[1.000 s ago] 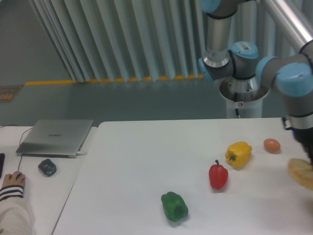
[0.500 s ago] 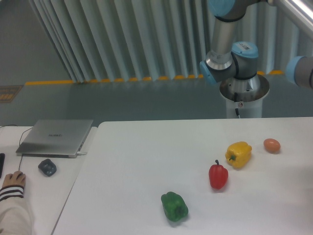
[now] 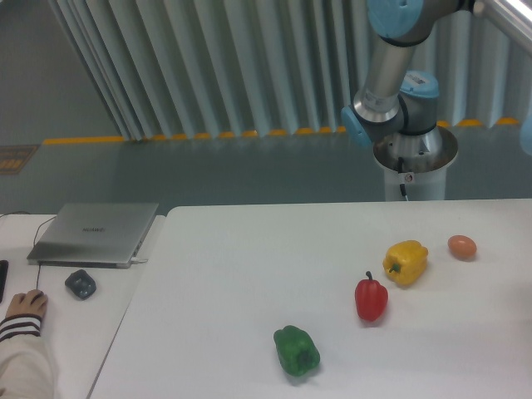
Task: Place the triangular bread in the basket
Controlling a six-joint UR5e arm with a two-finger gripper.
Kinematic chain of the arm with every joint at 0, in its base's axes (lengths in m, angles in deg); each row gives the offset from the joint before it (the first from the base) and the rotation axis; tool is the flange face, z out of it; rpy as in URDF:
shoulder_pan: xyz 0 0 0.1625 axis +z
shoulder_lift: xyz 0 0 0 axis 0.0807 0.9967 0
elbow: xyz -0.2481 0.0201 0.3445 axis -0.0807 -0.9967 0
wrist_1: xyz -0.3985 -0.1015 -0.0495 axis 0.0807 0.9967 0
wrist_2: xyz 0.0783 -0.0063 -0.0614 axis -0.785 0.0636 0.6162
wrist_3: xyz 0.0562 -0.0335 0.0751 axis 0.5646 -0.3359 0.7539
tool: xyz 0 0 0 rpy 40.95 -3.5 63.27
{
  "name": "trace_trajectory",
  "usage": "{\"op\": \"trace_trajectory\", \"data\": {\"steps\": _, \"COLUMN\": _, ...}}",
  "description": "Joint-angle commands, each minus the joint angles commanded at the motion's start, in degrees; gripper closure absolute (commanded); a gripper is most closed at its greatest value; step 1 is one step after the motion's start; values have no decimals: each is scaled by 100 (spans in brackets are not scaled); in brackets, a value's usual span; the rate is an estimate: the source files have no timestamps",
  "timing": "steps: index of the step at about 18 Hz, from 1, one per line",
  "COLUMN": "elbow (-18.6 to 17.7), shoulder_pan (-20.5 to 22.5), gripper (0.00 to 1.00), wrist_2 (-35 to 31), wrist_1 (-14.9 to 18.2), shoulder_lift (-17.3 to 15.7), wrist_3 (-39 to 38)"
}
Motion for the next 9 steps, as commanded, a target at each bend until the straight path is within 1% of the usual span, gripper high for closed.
{"op": "trace_trajectory", "data": {"steps": 1, "elbow": 0, "shoulder_pan": 78, "gripper": 75, "wrist_2": 9, "wrist_1": 0, "shoulder_lift": 0, "wrist_3": 0}}
{"op": "trace_trajectory", "data": {"steps": 3, "elbow": 9, "shoulder_pan": 106, "gripper": 60, "wrist_2": 9, "wrist_1": 0, "shoulder_lift": 26, "wrist_3": 0}}
{"op": "trace_trajectory", "data": {"steps": 4, "elbow": 0, "shoulder_pan": 106, "gripper": 47, "wrist_2": 9, "wrist_1": 0, "shoulder_lift": 35, "wrist_3": 9}}
{"op": "trace_trajectory", "data": {"steps": 5, "elbow": -9, "shoulder_pan": 114, "gripper": 18, "wrist_2": 17, "wrist_1": 0, "shoulder_lift": 35, "wrist_3": 17}}
{"op": "trace_trajectory", "data": {"steps": 6, "elbow": -52, "shoulder_pan": 106, "gripper": 0, "wrist_2": 26, "wrist_1": -26, "shoulder_lift": 18, "wrist_3": 9}}
{"op": "trace_trajectory", "data": {"steps": 9, "elbow": -53, "shoulder_pan": 106, "gripper": 0, "wrist_2": 26, "wrist_1": -26, "shoulder_lift": -9, "wrist_3": 26}}
